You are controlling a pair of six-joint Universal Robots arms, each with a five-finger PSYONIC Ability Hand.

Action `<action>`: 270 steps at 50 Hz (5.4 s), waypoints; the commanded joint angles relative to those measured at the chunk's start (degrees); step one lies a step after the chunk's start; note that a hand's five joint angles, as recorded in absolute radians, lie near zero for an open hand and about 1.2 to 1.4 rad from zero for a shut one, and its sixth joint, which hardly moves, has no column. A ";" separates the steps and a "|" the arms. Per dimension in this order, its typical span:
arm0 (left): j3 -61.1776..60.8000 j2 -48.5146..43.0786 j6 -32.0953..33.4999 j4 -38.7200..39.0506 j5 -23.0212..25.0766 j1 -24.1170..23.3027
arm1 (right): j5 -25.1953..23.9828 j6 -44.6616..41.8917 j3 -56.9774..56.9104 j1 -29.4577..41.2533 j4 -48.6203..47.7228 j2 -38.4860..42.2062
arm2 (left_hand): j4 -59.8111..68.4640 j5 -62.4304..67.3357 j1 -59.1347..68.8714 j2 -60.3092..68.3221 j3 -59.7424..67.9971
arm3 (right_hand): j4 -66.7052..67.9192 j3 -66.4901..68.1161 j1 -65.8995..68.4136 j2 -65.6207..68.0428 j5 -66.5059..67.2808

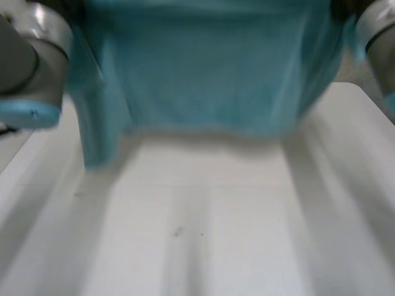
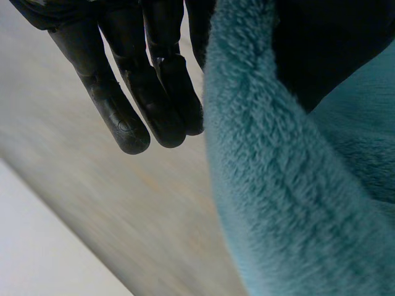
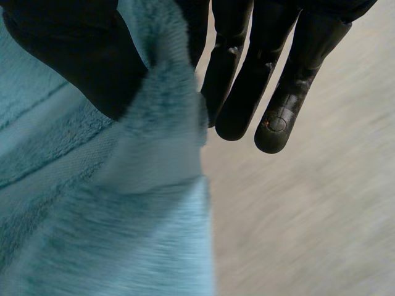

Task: Fold the laundry

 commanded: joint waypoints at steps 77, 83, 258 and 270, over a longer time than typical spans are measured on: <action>-47.54 7.24 -20.73 -6.60 -8.28 2.01 | -7.44 7.02 45.47 -6.71 0.32 -7.93 | -38.46 -34.77 -35.34 -38.68 -38.27 | 11.73 12.04 24.36 12.70 14.23; -47.37 6.72 -24.52 -11.62 -7.23 4.20 | -7.44 7.02 45.64 -6.53 0.15 -7.75 | -37.28 -33.59 -34.17 -37.50 -37.09 | 11.73 12.04 24.36 12.70 14.23; -44.55 1.00 0.34 10.26 -4.86 4.38 | -17.01 10.89 51.36 -22.70 -3.63 -0.81 | 11.48 15.18 14.60 11.27 11.68 | 11.69 12.00 24.32 12.66 14.19; -49.82 7.41 1.14 -3.78 -4.86 5.43 | -18.86 5.11 50.39 -27.17 6.62 -11.70 | 11.48 15.18 14.60 11.27 11.68 | 11.73 12.04 24.36 12.70 14.23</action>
